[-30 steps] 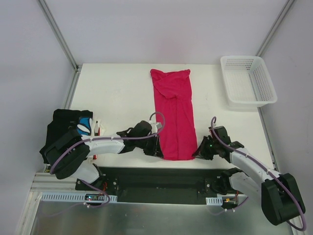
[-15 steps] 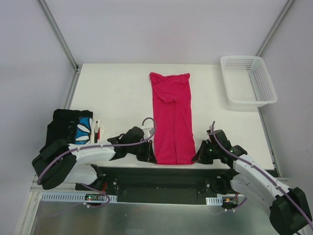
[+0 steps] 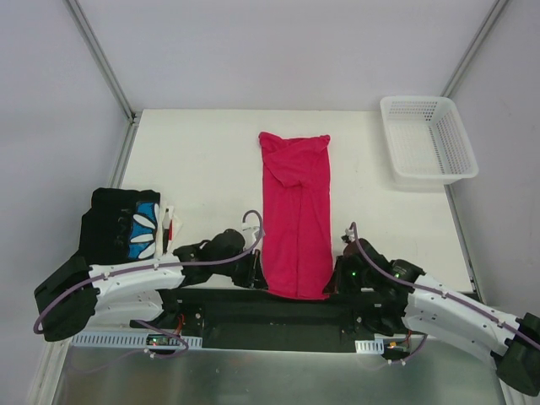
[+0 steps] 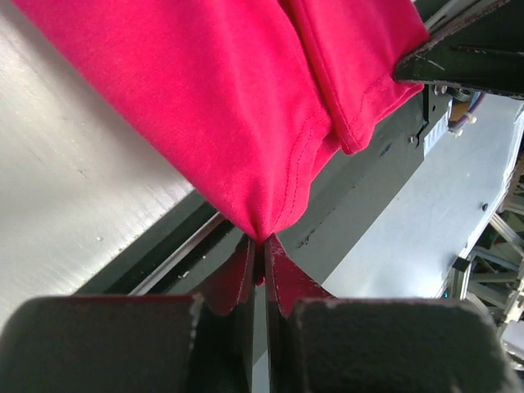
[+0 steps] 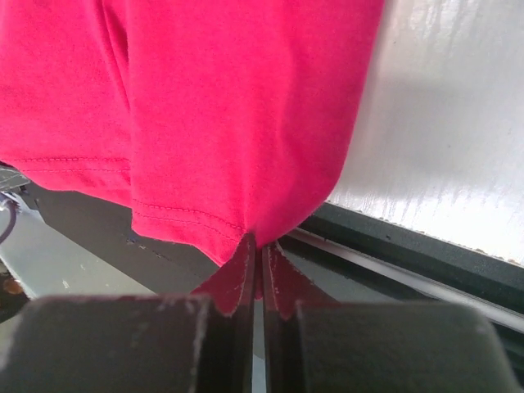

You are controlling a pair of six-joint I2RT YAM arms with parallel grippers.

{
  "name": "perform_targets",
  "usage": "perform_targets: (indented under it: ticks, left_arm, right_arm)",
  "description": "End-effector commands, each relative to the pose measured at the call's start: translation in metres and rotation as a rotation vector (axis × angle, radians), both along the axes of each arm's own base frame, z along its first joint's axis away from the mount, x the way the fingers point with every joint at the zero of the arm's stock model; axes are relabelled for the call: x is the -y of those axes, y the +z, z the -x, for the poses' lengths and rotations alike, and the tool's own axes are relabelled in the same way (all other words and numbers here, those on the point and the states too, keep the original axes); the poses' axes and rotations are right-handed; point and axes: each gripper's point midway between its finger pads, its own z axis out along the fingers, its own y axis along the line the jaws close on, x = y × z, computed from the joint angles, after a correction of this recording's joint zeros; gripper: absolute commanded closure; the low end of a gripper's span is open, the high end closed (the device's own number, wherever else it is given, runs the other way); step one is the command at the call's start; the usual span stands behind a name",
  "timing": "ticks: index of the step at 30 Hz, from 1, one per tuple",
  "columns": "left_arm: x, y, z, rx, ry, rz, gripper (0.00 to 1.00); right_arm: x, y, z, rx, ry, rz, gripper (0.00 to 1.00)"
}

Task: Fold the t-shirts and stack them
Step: Grab the bottom of the folded rectangular tshirt with both arms

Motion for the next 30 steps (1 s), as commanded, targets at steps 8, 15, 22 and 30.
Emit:
perform_targets:
  ticks: [8, 15, 22, 30]
  left_arm:
    - [0.017, 0.050, 0.019, 0.170, -0.112, 0.075, 1.00]
    - [0.012, 0.054, 0.029, 0.181, -0.117, 0.072, 1.00]
    - [0.010, 0.062, 0.034, 0.202, -0.117, 0.070, 1.00]
    - [0.005, 0.072, 0.021, 0.272, -0.065, 0.060, 1.00]
  right_arm:
    - [-0.017, 0.031, -0.004, 0.168, 0.029, 0.008, 0.99]
    - [-0.023, 0.043, 0.005, 0.215, 0.074, 0.021, 0.99]
    - [-0.020, 0.058, 0.005, 0.277, 0.058, 0.007, 0.99]
    - [-0.008, 0.071, -0.012, 0.394, 0.032, 0.059, 0.99]
